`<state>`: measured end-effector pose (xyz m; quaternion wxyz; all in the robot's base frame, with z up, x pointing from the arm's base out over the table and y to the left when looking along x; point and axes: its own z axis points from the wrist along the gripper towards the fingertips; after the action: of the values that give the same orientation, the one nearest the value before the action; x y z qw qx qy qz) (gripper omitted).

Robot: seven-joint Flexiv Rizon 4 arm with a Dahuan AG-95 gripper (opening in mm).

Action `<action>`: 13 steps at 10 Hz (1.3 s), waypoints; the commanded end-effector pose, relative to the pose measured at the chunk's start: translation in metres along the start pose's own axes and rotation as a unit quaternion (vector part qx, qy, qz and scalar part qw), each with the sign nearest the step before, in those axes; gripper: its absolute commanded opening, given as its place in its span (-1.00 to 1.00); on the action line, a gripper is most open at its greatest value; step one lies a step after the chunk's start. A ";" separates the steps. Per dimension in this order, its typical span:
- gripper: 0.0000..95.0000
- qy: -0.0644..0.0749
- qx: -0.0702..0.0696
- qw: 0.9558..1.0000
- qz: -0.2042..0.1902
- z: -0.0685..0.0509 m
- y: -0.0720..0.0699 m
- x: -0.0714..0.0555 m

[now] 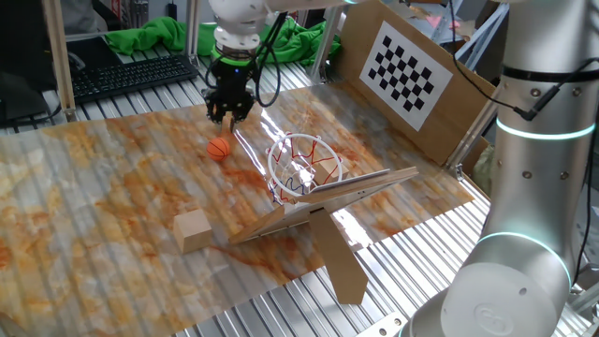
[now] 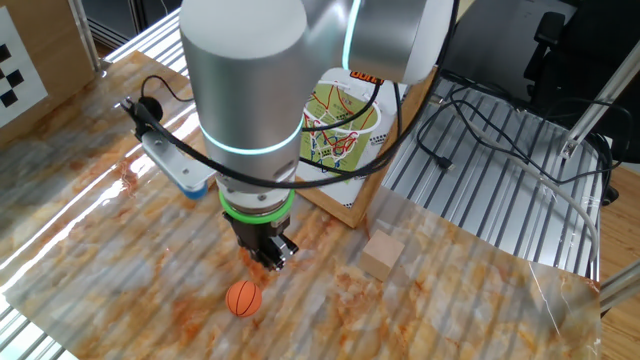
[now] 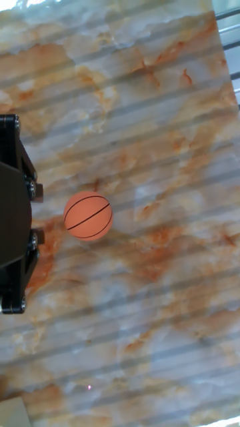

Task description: Grab a basketball, release it and shoot it into the basket

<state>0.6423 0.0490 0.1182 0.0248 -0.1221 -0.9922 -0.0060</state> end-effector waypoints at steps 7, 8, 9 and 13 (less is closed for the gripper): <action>0.60 -0.011 -0.012 1.000 -0.008 0.032 0.001 -0.025; 0.60 -0.010 -0.015 1.000 -0.008 0.035 0.001 -0.028; 0.60 -0.009 -0.017 1.000 -0.009 0.038 0.002 -0.030; 0.60 -0.019 -0.018 1.000 -0.011 0.051 0.003 -0.038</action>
<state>0.6754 0.0425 0.0655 0.0072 -0.1118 -0.9935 -0.0212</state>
